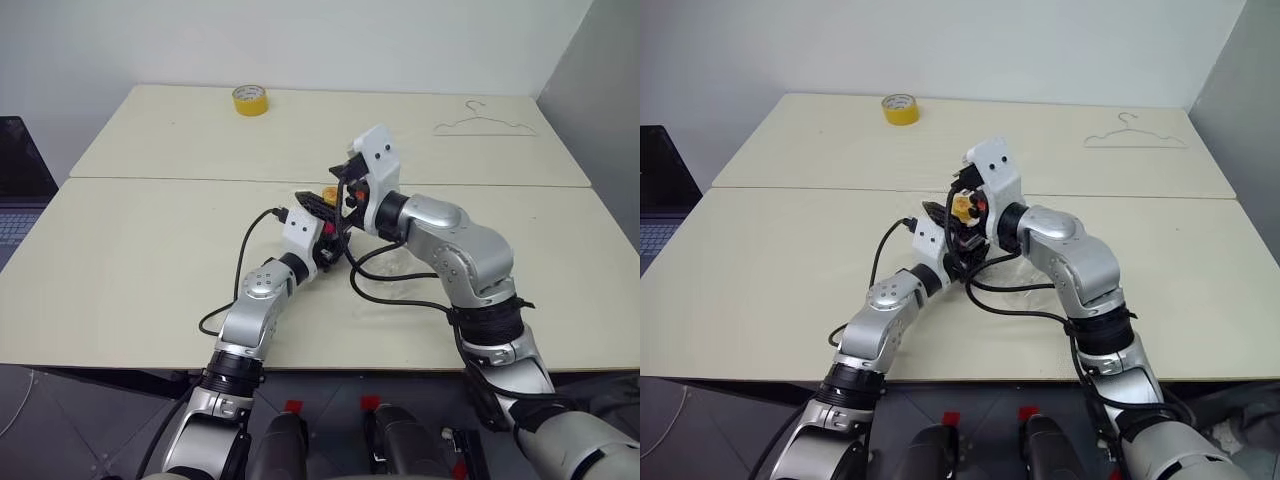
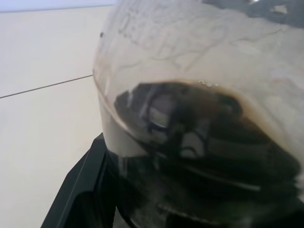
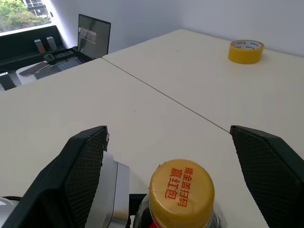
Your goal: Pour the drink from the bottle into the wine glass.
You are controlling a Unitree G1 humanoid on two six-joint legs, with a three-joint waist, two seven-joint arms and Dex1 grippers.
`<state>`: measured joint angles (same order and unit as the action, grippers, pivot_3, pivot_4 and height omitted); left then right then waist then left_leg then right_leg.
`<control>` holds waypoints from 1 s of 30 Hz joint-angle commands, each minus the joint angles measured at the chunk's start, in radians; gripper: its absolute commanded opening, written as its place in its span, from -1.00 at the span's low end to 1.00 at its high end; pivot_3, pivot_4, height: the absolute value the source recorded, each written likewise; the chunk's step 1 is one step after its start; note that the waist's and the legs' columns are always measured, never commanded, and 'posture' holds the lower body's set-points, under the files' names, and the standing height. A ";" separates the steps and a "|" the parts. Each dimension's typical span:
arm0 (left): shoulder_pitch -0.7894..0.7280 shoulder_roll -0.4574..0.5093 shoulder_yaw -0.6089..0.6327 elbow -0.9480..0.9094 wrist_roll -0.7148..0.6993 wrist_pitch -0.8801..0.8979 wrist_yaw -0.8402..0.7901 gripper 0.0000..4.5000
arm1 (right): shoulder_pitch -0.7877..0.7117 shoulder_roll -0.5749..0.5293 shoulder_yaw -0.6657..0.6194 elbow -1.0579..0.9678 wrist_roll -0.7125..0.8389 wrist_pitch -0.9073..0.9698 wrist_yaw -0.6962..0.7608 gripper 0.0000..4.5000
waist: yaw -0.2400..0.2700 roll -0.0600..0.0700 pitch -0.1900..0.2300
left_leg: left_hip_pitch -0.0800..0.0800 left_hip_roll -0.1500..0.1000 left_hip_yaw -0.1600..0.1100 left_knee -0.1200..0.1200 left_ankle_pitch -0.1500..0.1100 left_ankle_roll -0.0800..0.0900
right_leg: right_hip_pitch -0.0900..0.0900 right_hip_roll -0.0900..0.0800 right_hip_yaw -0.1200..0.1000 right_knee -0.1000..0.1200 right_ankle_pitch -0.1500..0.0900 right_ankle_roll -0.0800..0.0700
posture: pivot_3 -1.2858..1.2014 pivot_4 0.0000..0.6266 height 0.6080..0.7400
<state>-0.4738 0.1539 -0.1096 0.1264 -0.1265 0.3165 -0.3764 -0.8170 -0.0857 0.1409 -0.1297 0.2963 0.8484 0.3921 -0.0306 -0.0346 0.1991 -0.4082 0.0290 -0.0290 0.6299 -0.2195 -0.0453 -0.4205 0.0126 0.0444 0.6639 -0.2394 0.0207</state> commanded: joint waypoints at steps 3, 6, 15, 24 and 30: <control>0.001 -0.001 0.005 -0.018 0.012 -0.013 0.011 0.24 | -0.011 0.026 -0.023 0.011 -0.008 -0.043 -0.041 0.96 | 0.000 0.000 0.000 | 0.000 0.000 0.000 0.000 0.000 0.000 | 0.000 0.000 0.000 0.000 0.000 0.000 | 0.03 -0.52 1.00; 0.002 0.000 0.005 -0.020 0.013 -0.012 0.012 0.24 | -0.017 0.039 -0.039 0.044 -0.015 -0.068 -0.071 0.96 | 0.000 0.000 0.000 | 0.000 0.000 0.000 0.000 0.000 0.000 | 0.000 0.000 0.000 0.000 0.000 0.000 | 0.03 -0.52 1.00; 0.003 0.000 0.006 -0.022 0.011 -0.011 0.012 0.24 | -0.024 0.045 -0.057 0.111 -0.031 -0.122 -0.106 0.96 | 0.000 0.000 0.000 | 0.000 0.000 0.000 0.000 0.000 0.000 | 0.000 0.000 0.000 0.000 0.000 0.000 | 0.03 -0.52 1.00; 0.005 0.002 0.007 -0.021 0.010 -0.013 0.010 0.24 | 0.001 -0.014 -0.029 0.075 -0.027 -0.113 -0.020 0.96 | -0.001 0.000 0.000 | 0.000 0.000 0.000 0.000 0.000 0.000 | 0.000 0.000 0.000 0.000 0.000 0.000 | 0.03 -0.52 1.00; 0.005 0.003 0.007 -0.015 0.010 -0.017 0.008 0.24 | 0.027 -0.052 -0.027 0.034 -0.013 -0.100 0.026 0.96 | 0.000 0.000 0.000 | 0.000 0.000 0.000 0.000 0.000 0.000 | 0.000 0.000 0.000 0.000 0.000 0.000 | 0.03 -0.52 1.00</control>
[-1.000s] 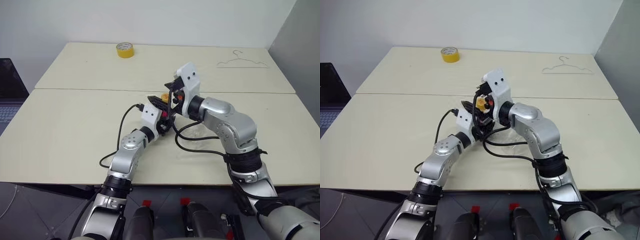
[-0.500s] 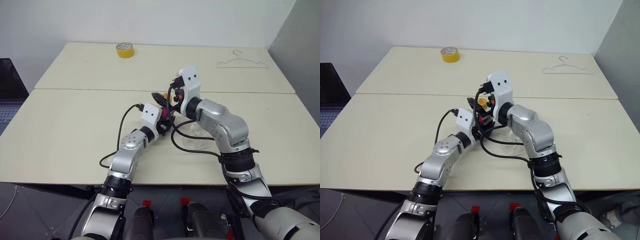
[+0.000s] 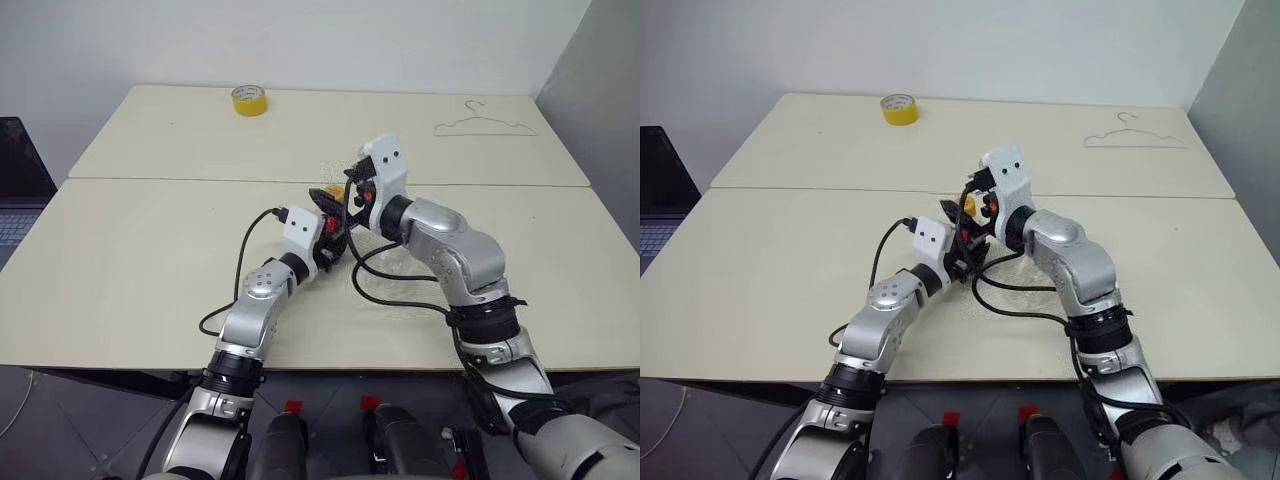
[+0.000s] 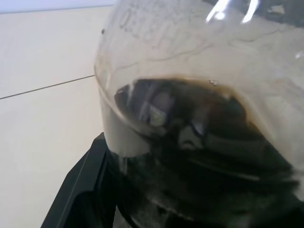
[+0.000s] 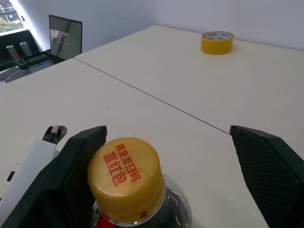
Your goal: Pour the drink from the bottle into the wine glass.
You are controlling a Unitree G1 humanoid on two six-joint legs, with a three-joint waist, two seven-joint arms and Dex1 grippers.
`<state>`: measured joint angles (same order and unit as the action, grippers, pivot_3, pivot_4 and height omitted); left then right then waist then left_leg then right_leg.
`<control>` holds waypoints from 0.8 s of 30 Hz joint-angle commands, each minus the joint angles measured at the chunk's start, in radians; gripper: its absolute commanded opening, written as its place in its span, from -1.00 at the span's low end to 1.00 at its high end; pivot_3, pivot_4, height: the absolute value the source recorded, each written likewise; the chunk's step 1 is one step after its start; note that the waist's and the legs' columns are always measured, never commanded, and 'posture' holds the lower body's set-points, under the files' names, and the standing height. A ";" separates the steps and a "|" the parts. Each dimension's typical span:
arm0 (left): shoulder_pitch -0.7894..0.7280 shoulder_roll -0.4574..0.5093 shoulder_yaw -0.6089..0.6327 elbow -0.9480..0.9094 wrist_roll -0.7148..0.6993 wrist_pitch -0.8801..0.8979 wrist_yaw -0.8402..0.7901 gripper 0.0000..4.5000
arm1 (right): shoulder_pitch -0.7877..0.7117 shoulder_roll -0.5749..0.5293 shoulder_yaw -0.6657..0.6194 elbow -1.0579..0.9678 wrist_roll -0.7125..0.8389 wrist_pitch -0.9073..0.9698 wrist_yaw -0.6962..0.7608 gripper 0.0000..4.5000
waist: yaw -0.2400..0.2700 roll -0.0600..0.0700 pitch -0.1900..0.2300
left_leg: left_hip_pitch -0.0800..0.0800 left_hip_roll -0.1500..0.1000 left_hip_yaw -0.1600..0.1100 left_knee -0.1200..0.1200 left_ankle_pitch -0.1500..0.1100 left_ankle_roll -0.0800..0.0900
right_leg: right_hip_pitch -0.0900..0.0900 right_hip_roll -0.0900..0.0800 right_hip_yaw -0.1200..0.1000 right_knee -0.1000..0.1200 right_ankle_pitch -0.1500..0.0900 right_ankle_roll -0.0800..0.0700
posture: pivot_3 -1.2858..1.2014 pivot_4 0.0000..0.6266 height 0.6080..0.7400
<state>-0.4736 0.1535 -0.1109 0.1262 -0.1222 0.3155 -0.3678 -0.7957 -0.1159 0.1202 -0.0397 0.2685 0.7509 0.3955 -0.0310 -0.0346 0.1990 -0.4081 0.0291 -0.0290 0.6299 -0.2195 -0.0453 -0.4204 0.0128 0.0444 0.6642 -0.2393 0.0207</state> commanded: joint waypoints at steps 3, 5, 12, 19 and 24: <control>0.007 0.005 0.008 -0.015 0.006 -0.016 -0.002 0.24 | 0.021 -0.048 0.002 -0.083 0.025 -0.002 0.062 0.96 | 0.000 0.000 0.000 | 0.000 0.000 0.000 0.000 0.000 0.000 | 0.000 0.000 0.000 0.000 0.000 0.000 | 0.03 -0.52 1.00; 0.008 0.006 0.009 -0.016 0.007 -0.017 -0.003 0.24 | 0.030 -0.058 0.003 -0.096 0.031 0.001 0.075 0.96 | 0.000 0.000 0.000 | 0.000 0.000 0.000 0.000 0.000 0.000 | 0.000 0.000 0.000 0.000 0.000 0.000 | 0.03 -0.52 1.00; 0.014 0.007 0.011 -0.018 0.009 -0.018 -0.006 0.24 | 0.049 -0.093 -0.009 -0.118 0.050 0.010 0.103 0.96 | -0.001 0.000 0.000 | 0.000 0.000 0.000 0.000 0.000 0.000 | 0.000 0.000 0.000 0.000 0.000 0.000 | 0.03 -0.52 1.00; 0.013 0.008 0.012 -0.014 0.010 -0.021 -0.010 0.24 | 0.077 -0.124 0.003 -0.206 0.135 0.038 0.210 0.96 | -0.002 0.000 0.000 | 0.000 0.000 0.000 0.000 0.000 0.000 | 0.000 0.000 0.000 0.000 0.000 0.000 | 0.03 -0.52 1.00; 0.012 0.006 0.014 -0.014 0.012 -0.020 -0.010 0.24 | 0.063 -0.102 0.021 -0.207 0.133 0.037 0.197 0.96 | -0.002 0.000 0.000 | 0.001 0.000 0.000 0.000 0.000 0.000 | 0.000 0.001 0.000 0.001 0.000 0.000 | 0.03 -0.52 1.00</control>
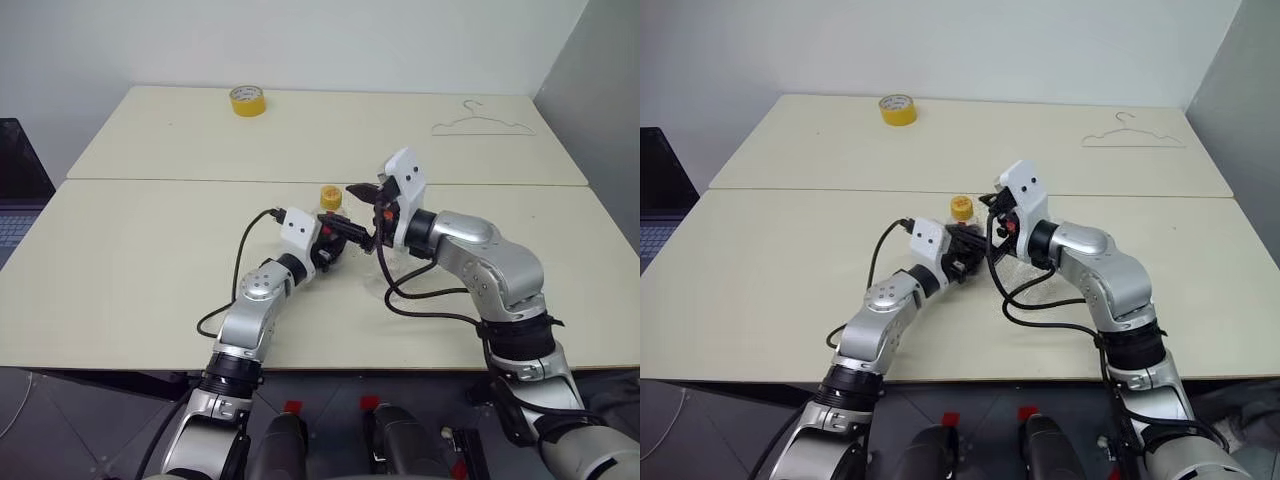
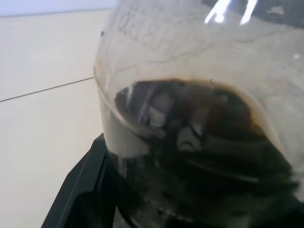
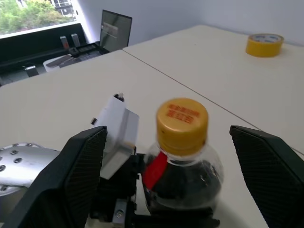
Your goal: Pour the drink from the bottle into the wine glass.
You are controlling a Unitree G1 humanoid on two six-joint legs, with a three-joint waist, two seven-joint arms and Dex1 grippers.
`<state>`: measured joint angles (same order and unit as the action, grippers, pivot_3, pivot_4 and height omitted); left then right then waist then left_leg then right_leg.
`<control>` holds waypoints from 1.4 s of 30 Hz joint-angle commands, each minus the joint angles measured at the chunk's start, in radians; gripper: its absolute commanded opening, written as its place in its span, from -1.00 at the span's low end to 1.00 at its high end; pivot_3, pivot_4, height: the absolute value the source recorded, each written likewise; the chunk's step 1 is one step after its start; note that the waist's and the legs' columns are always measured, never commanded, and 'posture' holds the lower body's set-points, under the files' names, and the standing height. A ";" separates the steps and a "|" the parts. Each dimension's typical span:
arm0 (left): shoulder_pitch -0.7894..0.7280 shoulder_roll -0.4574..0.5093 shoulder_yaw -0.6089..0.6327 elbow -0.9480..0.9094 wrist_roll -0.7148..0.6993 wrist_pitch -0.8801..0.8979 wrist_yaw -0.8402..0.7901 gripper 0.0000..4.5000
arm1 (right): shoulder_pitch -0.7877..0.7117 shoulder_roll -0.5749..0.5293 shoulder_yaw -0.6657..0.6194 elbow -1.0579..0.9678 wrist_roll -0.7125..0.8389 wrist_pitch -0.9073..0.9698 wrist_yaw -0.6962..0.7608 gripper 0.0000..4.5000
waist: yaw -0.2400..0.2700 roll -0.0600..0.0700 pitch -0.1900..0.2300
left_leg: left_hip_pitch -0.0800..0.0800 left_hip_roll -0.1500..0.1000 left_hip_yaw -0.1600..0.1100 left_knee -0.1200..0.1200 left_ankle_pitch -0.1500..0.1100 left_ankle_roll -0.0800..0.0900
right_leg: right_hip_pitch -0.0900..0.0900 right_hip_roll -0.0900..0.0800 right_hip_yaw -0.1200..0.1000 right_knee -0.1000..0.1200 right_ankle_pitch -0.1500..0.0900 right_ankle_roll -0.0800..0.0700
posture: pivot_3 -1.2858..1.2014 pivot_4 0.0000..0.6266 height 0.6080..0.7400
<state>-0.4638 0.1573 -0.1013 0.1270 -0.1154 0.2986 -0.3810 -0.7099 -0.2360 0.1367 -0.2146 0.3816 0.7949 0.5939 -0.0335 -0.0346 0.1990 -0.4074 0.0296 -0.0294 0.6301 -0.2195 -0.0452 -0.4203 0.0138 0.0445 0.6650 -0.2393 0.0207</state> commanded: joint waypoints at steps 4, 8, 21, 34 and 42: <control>0.002 0.001 0.005 -0.015 0.006 -0.005 0.006 0.24 | -0.065 0.067 -0.007 0.033 -0.024 -0.023 -0.083 0.96 | 0.001 0.000 0.000 | 0.000 0.000 0.000 0.000 0.000 0.000 | 0.000 0.000 0.000 0.000 0.000 0.000 | 0.03 -0.52 1.00; 0.001 -0.001 0.006 -0.013 0.007 -0.007 0.007 0.24 | -0.106 0.104 0.001 0.106 -0.054 -0.030 -0.133 0.96 | 0.002 0.000 0.000 | 0.000 0.000 0.000 0.000 0.000 0.000 | 0.000 0.000 0.000 0.000 0.000 0.000 | 0.03 -0.52 1.00; 0.010 -0.003 0.006 -0.025 0.010 -0.004 0.014 0.24 | -0.165 0.177 -0.014 0.253 -0.109 -0.085 -0.217 0.96 | 0.001 0.000 0.000 | 0.000 0.000 0.000 0.000 0.000 0.000 | 0.000 0.000 0.000 0.000 0.000 0.000 | 0.03 -0.52 1.00; 0.010 -0.002 0.006 -0.025 0.011 -0.004 0.016 0.24 | -0.187 0.161 -0.039 0.284 -0.124 -0.110 -0.222 0.96 | 0.001 0.000 0.000 | 0.000 0.000 0.001 0.000 0.000 0.000 | 0.000 0.000 0.000 0.000 0.000 0.000 | 0.03 -0.52 1.00; 0.007 0.001 0.005 -0.020 0.011 -0.005 0.013 0.24 | -0.174 0.139 -0.049 0.264 -0.118 -0.100 -0.219 0.96 | 0.001 0.000 0.000 | 0.000 0.000 0.001 0.000 0.000 0.000 | 0.000 0.000 0.000 0.000 0.000 0.000 | 0.03 -0.52 1.00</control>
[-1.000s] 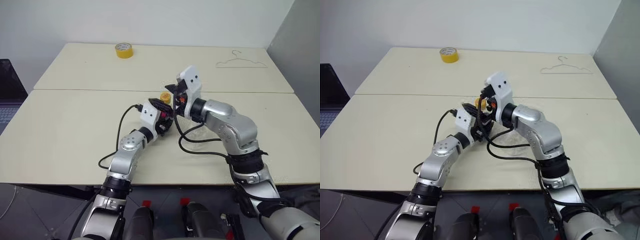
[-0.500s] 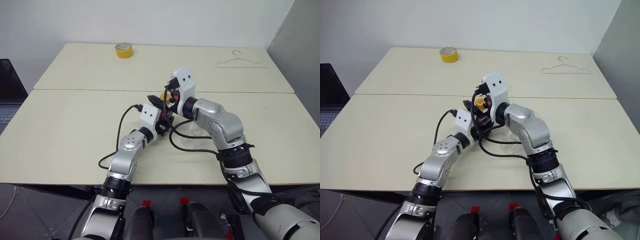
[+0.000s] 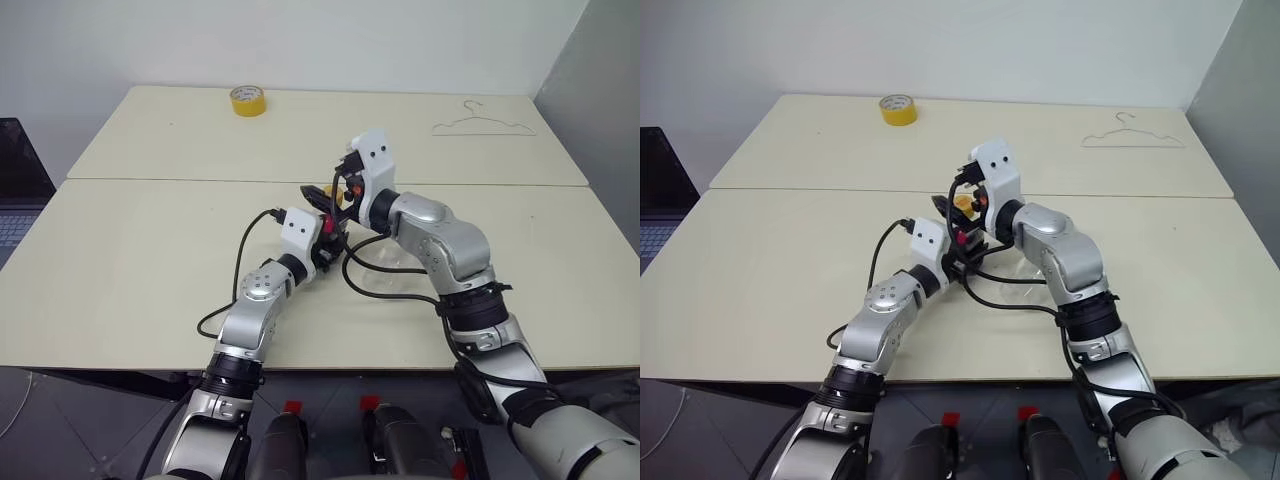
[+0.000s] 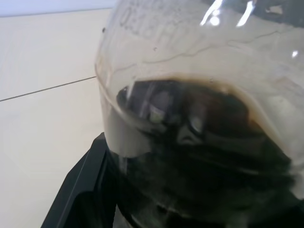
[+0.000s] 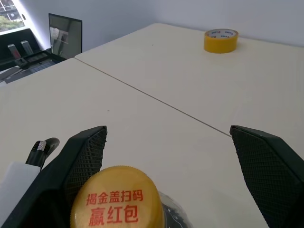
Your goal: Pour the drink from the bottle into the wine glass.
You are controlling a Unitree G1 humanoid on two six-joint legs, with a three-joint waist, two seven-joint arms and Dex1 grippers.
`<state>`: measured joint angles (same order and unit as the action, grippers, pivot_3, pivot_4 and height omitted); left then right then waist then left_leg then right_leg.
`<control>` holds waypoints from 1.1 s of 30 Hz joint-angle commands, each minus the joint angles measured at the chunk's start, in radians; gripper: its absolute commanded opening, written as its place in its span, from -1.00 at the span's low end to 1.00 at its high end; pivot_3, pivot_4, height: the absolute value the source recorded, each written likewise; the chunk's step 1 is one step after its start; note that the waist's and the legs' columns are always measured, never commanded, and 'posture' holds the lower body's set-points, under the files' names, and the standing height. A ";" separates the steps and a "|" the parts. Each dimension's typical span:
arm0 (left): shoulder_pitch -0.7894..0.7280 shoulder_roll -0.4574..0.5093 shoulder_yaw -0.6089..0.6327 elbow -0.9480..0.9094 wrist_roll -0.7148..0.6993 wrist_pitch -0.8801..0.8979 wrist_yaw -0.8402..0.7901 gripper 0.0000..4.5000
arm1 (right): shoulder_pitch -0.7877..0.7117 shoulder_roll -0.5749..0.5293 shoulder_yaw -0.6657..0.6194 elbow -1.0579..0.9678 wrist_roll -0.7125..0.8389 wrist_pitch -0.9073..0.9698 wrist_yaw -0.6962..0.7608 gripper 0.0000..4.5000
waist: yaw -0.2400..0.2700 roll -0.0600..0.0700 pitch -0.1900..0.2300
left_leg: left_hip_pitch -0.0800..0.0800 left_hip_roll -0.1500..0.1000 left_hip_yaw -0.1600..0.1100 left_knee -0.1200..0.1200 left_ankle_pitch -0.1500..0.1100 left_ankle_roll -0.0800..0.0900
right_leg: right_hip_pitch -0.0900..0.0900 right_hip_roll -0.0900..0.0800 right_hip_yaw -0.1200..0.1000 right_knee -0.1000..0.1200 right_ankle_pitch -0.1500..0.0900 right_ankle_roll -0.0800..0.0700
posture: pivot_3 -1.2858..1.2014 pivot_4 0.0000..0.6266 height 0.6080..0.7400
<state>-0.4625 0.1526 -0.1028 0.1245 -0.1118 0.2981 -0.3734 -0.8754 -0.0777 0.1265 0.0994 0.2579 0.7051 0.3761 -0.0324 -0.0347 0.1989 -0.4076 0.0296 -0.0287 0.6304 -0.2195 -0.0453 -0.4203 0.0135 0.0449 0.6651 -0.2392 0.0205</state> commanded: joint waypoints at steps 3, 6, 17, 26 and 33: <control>0.005 0.008 0.007 -0.017 0.008 -0.004 0.003 0.24 | 0.003 -0.028 -0.042 -0.064 0.011 -0.002 0.001 0.96 | 0.000 0.000 0.000 | 0.000 0.000 0.000 0.000 0.000 0.000 | 0.000 0.000 0.000 0.000 0.000 0.000 | 0.03 -0.52 1.00; 0.005 0.010 0.007 -0.016 0.009 -0.004 0.002 0.24 | 0.022 -0.040 -0.039 -0.090 0.018 0.013 0.010 0.96 | 0.000 0.000 0.000 | 0.000 0.000 0.000 0.000 0.000 0.000 | 0.000 0.000 0.000 0.000 0.000 0.000 | 0.03 -0.52 1.00; 0.001 0.010 0.006 -0.007 0.013 -0.009 -0.005 0.24 | 0.062 -0.080 -0.030 -0.142 0.023 0.039 0.026 0.96 | 0.000 0.000 0.000 | 0.000 0.000 0.000 0.000 0.000 0.000 | 0.000 0.000 0.000 0.000 0.000 0.000 | 0.03 -0.52 1.00; -0.004 0.009 0.003 0.005 0.017 -0.016 -0.009 0.24 | 0.077 -0.112 -0.029 -0.155 0.030 0.047 0.034 0.96 | 0.000 0.000 0.000 | 0.000 0.000 0.000 0.000 0.000 0.000 | 0.000 0.000 0.000 0.000 0.000 0.000 | 0.03 -0.52 1.00; -0.008 0.010 0.005 0.010 0.017 -0.018 -0.009 0.24 | 0.092 -0.148 -0.035 -0.193 0.051 0.063 0.069 0.96 | 0.000 0.000 0.000 | 0.000 0.000 0.000 0.000 0.000 0.000 | 0.000 0.000 0.000 0.000 0.000 0.000 | 0.03 -0.52 1.00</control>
<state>-0.4738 0.1541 -0.1112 0.1320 -0.0980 0.2923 -0.3830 -0.7899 -0.2002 0.1282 -0.0541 0.2997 0.7641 0.4410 -0.0319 -0.0347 0.1988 -0.4076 0.0293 -0.0287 0.6305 -0.2195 -0.0452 -0.4202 0.0134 0.0449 0.6650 -0.2392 0.0206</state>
